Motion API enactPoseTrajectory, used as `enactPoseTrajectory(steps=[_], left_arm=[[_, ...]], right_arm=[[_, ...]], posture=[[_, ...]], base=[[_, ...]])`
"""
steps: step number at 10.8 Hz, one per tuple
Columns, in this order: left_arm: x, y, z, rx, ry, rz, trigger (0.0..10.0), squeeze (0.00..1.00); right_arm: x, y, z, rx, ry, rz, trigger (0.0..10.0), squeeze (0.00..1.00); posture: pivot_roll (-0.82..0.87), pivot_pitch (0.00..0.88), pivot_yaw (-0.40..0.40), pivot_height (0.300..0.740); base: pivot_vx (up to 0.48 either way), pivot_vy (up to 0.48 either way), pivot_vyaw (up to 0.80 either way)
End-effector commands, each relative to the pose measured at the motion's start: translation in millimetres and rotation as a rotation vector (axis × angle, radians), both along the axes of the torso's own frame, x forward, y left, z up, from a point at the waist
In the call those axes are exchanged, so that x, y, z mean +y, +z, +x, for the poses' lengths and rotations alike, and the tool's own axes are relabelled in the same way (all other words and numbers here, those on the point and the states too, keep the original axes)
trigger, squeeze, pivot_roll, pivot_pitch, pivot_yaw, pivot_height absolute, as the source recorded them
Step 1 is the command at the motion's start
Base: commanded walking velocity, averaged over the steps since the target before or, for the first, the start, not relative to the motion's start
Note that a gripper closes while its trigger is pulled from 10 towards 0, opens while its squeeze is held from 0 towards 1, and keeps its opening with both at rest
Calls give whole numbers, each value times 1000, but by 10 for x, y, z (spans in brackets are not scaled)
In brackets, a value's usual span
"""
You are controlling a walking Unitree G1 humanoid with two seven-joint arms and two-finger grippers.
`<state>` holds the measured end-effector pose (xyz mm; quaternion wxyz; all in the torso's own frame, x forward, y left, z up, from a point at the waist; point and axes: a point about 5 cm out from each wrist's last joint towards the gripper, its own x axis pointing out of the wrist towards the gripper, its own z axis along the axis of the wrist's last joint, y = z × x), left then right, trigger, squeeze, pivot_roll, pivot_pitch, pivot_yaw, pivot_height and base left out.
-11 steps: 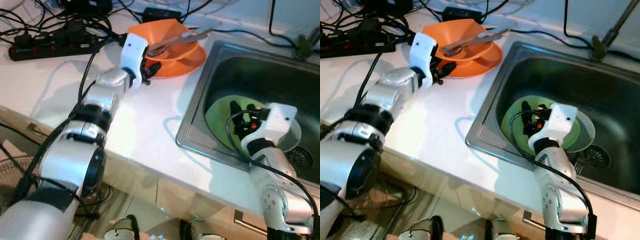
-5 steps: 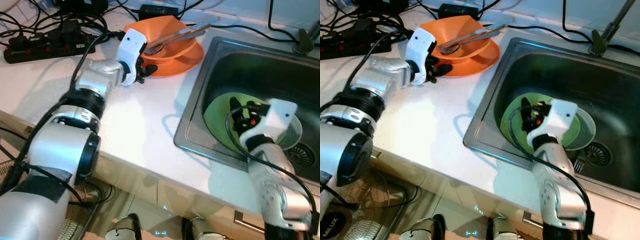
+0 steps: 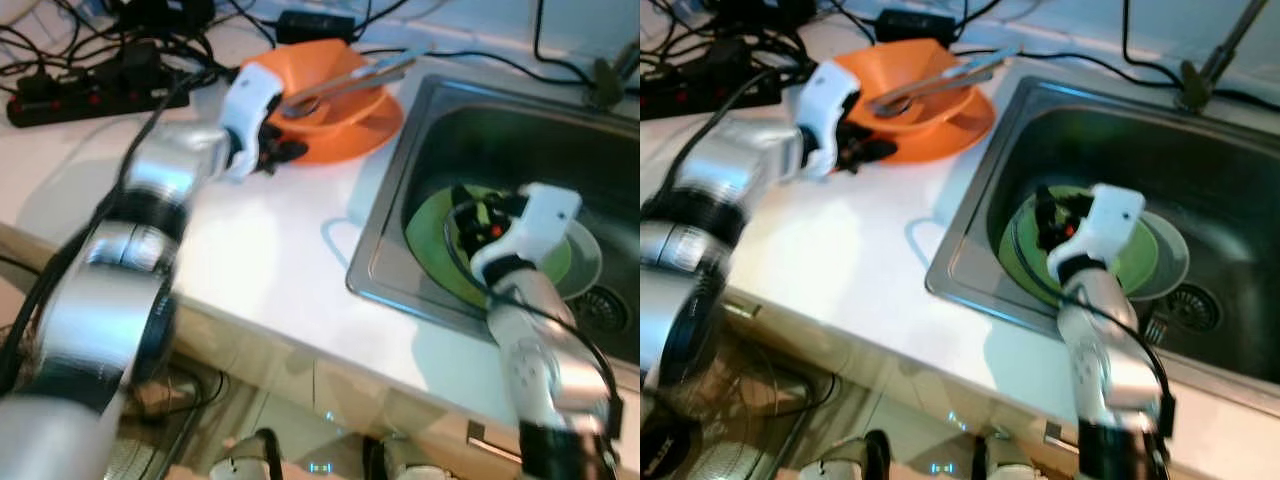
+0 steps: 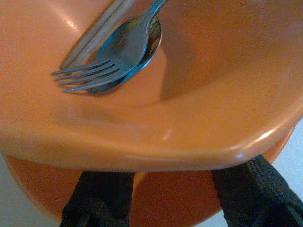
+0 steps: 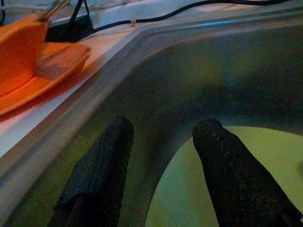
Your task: Kitchen organization
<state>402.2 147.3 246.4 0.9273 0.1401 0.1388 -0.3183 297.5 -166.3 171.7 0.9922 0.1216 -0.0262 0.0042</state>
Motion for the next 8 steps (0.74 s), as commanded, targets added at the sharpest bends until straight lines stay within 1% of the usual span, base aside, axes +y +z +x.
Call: enactPoseTrajectory(steps=[1,2,3,5,6,7,8], left_arm=[[82,-160,-99,85,10,27,10000,0],[86,-150,-134,76,6,25,10000,0],[108,-127,-290,57,15,-5,10000,0],[116,-167,-520,54,21,-32,10000,0],[122,-172,-669,53,21,-40,10000,0],[121,-171,-769,52,12,-40,10000,0],[157,-153,-942,51,13,-41,10000,0]], right_arm=[[22,-133,12,50,15,18,10000,0],[30,-136,38,50,20,20,10000,0],[54,-136,90,46,34,21,10000,0],[64,-128,163,41,45,22,10000,0],[74,-125,209,38,58,22,10000,0],[78,-124,244,36,65,21,10000,0],[94,-112,300,28,78,19,10000,0]], posture=[[0,175,-2,740],[8,170,-9,740],[18,160,-19,740],[36,150,-41,740],[47,140,-55,740],[54,134,-65,740],[61,124,-79,740]], base=[[0,0,0],[0,0,0],[0,0,0],[0,0,0],[0,0,0],[0,0,0],[0,0,0]])
